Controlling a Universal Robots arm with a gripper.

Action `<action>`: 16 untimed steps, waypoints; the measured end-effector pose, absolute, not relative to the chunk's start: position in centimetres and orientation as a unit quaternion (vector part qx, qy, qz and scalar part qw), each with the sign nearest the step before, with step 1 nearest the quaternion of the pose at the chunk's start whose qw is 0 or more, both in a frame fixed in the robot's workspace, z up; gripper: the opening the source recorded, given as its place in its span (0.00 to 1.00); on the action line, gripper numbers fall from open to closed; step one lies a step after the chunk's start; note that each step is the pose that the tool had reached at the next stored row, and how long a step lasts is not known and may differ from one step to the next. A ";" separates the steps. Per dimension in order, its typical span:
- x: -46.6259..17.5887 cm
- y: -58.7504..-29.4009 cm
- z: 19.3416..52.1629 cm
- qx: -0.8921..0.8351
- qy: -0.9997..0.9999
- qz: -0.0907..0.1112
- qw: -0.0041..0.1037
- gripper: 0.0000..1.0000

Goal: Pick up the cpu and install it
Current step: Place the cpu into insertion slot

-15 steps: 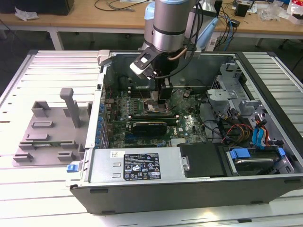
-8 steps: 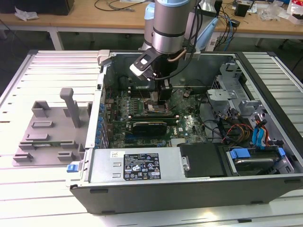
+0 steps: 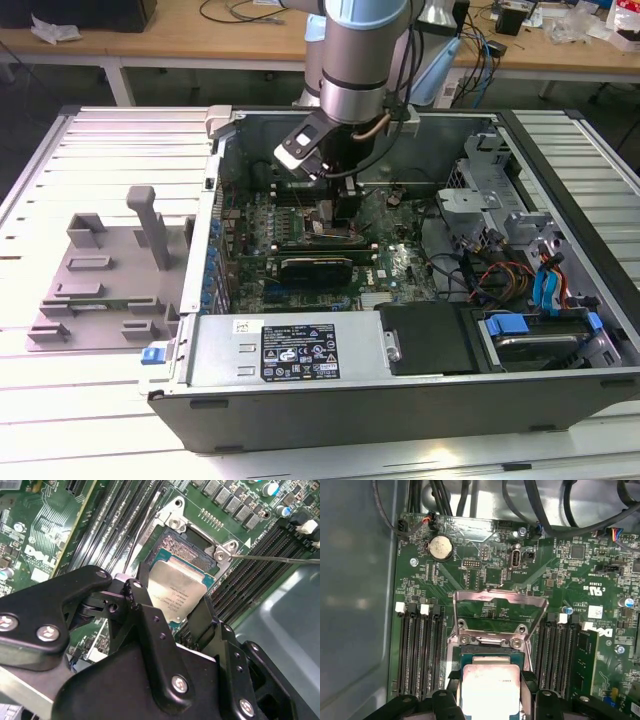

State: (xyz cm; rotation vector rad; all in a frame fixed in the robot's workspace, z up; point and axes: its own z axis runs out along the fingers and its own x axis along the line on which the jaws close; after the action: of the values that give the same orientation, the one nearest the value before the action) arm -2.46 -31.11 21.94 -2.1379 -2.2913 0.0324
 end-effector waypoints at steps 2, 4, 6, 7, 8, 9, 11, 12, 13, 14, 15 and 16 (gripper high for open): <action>-2.5 -31.1 21.5 -0.693 -0.721 0.011 0.003 0.55; -2.6 -31.1 21.1 -0.703 -0.711 0.011 0.003 0.55; -2.8 -31.1 20.9 -0.704 -0.710 0.011 0.003 0.55; -2.9 -31.1 20.8 -0.704 -0.710 0.011 0.003 0.55; -2.9 -31.1 20.7 -0.704 -0.710 0.011 0.003 0.55; -2.9 -31.1 20.5 -0.704 -0.710 0.011 0.003 0.55; -2.9 -31.1 20.2 -0.704 -0.710 0.011 0.003 0.55; -2.9 -31.1 20.0 -0.704 -0.710 0.011 0.003 0.55; -2.9 -31.1 19.9 -0.704 -0.710 0.011 0.003 0.55; -2.9 -31.1 19.8 -0.704 -0.710 0.011 0.003 0.55; -2.9 -31.1 19.8 -0.704 -0.710 0.011 0.003 0.55; -2.9 -31.1 19.8 -0.704 -0.710 0.011 0.003 0.55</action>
State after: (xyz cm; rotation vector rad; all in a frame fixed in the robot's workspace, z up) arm -2.93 -31.12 19.77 -2.2062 -2.2276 0.0352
